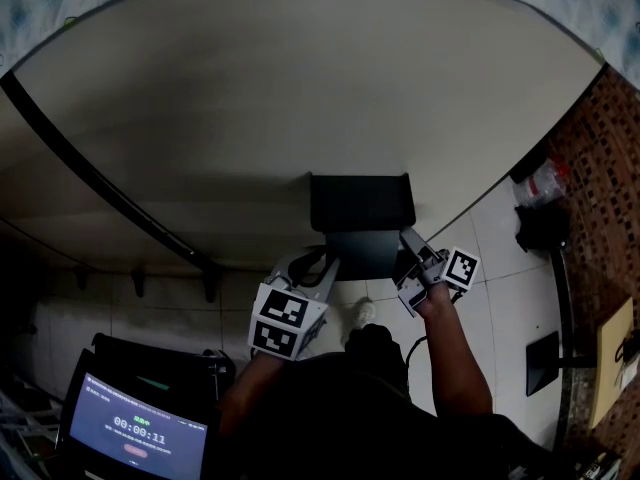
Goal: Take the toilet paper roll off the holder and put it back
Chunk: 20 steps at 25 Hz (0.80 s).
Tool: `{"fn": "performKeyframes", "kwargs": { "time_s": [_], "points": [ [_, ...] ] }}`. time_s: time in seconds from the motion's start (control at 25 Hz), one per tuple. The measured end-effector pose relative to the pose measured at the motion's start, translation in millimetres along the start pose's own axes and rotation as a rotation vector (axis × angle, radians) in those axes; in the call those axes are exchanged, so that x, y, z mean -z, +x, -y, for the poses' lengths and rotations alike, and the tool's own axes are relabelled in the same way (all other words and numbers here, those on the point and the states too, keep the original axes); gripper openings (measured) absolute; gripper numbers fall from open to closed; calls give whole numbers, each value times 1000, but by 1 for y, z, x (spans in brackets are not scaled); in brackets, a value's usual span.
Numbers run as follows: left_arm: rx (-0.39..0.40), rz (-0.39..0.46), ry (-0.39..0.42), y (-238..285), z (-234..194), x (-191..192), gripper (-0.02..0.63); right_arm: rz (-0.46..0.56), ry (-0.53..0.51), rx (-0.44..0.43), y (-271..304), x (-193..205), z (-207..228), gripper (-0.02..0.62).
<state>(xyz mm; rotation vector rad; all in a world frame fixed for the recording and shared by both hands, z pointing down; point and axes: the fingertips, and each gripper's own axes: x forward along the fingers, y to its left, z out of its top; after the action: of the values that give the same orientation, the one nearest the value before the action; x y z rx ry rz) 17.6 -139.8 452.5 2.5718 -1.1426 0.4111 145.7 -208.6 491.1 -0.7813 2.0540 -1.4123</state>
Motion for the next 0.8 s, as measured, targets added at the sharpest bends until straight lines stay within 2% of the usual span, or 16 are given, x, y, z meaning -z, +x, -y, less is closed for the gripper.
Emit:
{"fn": "performKeyframes", "kwargs": {
  "time_s": [0.8],
  "points": [
    [-11, -3, -10, 0, -3, 1, 106, -232, 124, -37, 37, 38, 6, 434]
  ]
}}
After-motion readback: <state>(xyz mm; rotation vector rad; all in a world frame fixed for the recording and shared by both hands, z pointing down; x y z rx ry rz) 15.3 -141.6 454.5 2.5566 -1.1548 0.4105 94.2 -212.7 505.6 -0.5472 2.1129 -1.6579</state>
